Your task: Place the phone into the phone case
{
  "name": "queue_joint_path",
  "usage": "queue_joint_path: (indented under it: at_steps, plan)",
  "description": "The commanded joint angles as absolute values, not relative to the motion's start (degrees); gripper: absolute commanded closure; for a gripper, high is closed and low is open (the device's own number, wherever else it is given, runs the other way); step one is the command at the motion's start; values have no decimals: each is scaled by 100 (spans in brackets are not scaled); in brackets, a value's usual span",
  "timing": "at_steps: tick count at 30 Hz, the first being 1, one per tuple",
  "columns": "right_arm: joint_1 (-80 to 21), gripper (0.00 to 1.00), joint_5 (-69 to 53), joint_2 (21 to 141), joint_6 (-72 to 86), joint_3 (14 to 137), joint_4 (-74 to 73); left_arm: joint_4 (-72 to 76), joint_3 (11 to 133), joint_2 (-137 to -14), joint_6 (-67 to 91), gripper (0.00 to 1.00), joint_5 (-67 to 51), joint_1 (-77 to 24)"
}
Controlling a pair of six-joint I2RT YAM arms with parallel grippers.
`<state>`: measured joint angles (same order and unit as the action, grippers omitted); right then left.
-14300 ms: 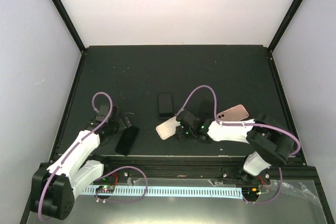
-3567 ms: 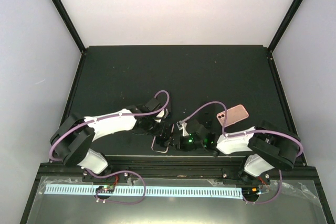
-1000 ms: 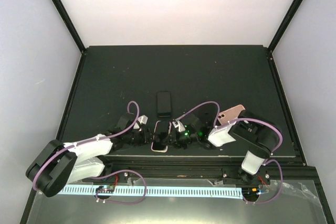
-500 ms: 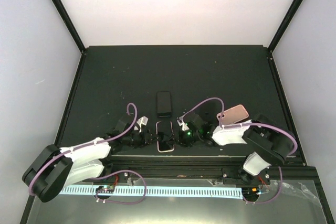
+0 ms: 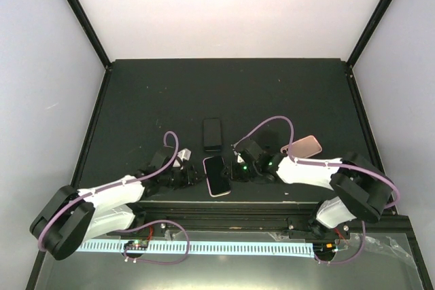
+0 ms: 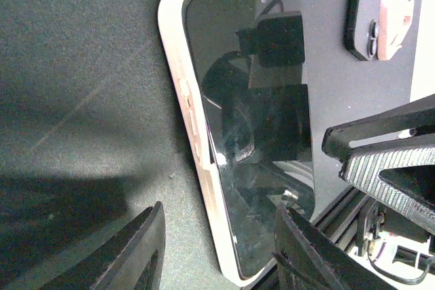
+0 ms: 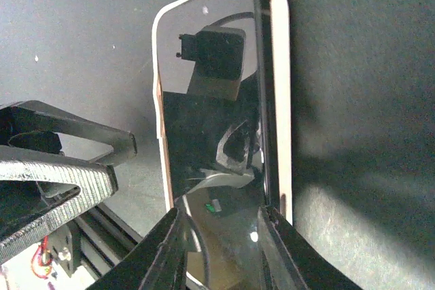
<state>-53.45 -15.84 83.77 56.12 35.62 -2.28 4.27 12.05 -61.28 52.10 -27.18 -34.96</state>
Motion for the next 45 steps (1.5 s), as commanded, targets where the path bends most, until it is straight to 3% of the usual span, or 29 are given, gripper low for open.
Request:
queue_joint_path:
  at_steps: [1, 10, 17, 25, 45]
  plan:
    - [-5307, 73, -1360, 8564, 5219, 3825, -403, 544, 1454, -6358, 5043, 53, -2631, -3489]
    - [-5309, 76, -1194, 8671, 5077, 3918, -521, 892, 1501, -6810, 5049, 54, -2745, -3485]
    - [-5311, 68, -872, 8640, 4917, 3965, -779, 898, 1546, -6859, 4993, 56, -2769, -3484]
    - [-5302, 83, -1279, 8798, 4845, 3920, -395, 1001, 1563, -7024, 5012, 57, -2858, -3490]
    - [-5335, 90, -2222, 9138, 5530, 3469, 1001, 1538, 1502, -7260, 5384, 69, -3040, -3691]
